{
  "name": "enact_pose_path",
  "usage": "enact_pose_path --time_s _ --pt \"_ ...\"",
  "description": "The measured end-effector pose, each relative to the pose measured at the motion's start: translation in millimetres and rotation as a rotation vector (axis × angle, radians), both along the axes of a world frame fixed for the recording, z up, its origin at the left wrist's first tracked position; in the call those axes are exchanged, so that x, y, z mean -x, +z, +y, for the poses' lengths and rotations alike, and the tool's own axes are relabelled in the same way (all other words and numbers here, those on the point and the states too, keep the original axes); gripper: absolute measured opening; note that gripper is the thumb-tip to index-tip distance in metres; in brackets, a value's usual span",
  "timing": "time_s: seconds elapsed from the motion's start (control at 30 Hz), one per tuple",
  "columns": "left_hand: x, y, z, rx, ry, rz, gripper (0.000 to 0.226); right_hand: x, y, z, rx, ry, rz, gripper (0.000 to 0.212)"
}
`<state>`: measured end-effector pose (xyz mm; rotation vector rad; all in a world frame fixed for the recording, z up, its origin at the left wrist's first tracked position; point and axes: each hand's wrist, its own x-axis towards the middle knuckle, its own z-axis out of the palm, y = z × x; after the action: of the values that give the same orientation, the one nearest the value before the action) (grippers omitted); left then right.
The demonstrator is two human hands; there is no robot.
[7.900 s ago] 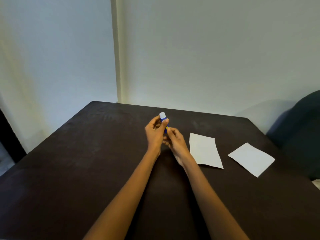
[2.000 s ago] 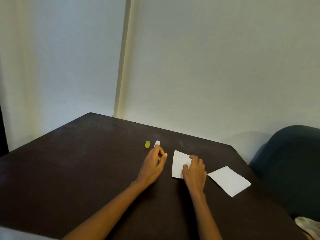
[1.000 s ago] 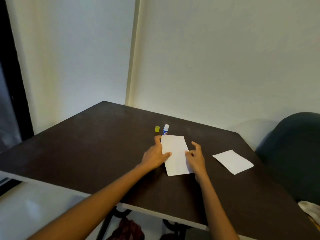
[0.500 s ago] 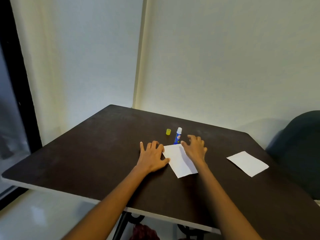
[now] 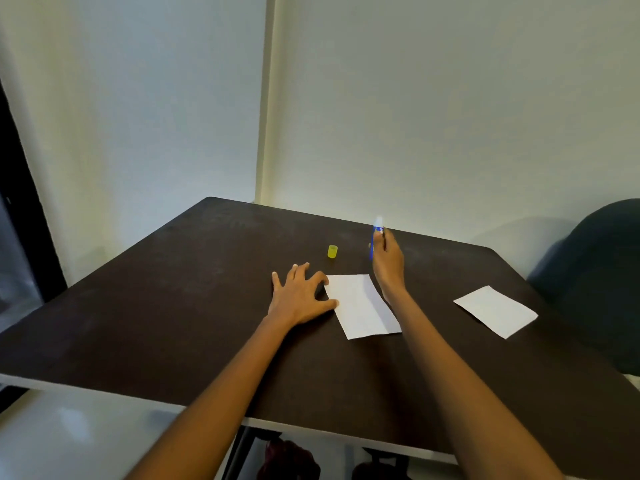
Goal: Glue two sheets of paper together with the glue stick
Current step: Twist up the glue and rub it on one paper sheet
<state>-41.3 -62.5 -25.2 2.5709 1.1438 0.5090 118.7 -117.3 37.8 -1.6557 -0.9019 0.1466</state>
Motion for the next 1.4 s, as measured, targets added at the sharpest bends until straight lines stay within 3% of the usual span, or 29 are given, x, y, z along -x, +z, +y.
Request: enact_pose_path --time_s 0.13,0.33,0.77,1.4 --pt "-4 2 3 0.007 0.006 0.033 0.052 -2 -2 -3 0.08 0.194 0.032 0.036" --pt "-5 0 7 -0.022 0.019 0.052 0.057 3 -16 6 0.047 0.182 0.198 0.019" --pt "-5 -2 8 0.026 0.037 -0.03 0.057 27 -21 25 0.037 0.131 -0.109 0.039" --pt "-5 -1 6 0.031 0.025 -0.052 0.055 -3 -24 15 0.106 0.109 -0.23 0.036"
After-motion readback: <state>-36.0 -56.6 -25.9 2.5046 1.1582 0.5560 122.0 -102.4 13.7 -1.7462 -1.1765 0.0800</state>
